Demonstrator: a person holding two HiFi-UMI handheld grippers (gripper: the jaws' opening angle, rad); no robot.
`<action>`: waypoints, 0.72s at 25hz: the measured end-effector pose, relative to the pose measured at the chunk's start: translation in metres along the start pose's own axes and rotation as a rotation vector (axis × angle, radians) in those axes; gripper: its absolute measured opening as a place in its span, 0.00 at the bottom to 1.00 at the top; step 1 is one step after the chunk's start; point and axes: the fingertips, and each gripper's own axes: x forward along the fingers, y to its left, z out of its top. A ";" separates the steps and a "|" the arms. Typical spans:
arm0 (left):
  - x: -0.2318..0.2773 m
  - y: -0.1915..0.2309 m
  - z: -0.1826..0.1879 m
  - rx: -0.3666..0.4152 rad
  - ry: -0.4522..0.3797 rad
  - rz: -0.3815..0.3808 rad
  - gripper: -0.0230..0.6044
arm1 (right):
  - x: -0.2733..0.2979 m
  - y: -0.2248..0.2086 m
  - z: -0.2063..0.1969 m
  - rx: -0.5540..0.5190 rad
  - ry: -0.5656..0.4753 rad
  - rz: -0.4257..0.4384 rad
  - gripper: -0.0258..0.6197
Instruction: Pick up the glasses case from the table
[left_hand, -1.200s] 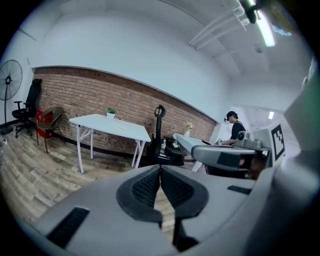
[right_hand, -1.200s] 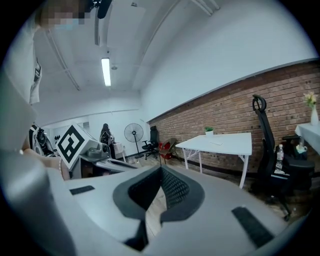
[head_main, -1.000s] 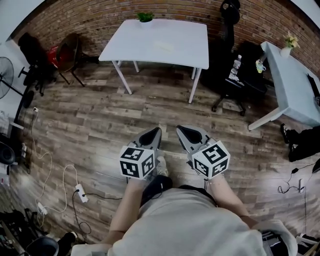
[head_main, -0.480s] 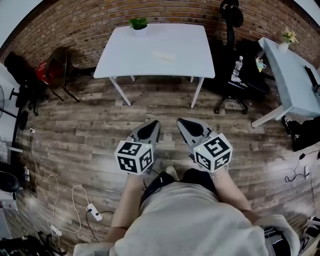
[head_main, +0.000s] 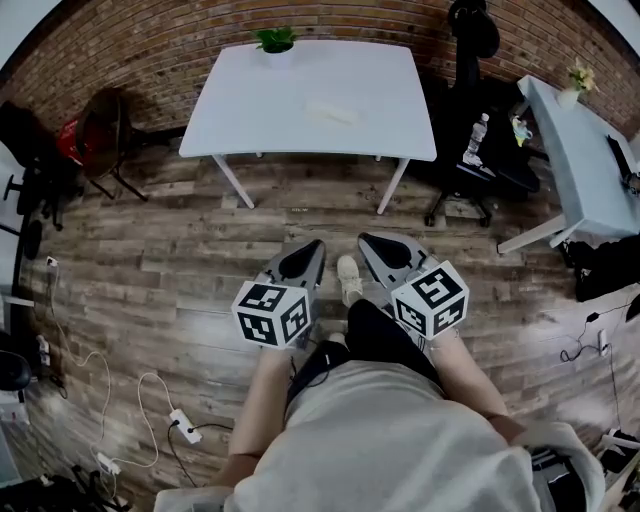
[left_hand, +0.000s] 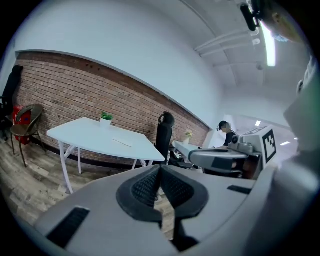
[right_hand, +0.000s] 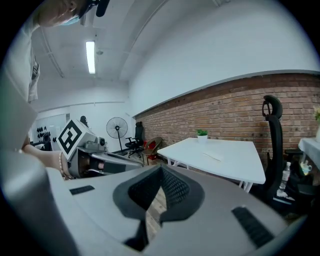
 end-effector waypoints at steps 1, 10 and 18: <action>0.003 0.006 0.002 -0.002 0.000 0.004 0.05 | 0.007 -0.003 0.001 -0.001 0.005 0.008 0.04; 0.060 0.079 0.039 -0.031 0.001 0.038 0.05 | 0.094 -0.064 0.024 -0.006 0.019 0.063 0.04; 0.142 0.139 0.103 -0.039 -0.010 0.054 0.05 | 0.177 -0.152 0.063 -0.016 0.038 0.108 0.04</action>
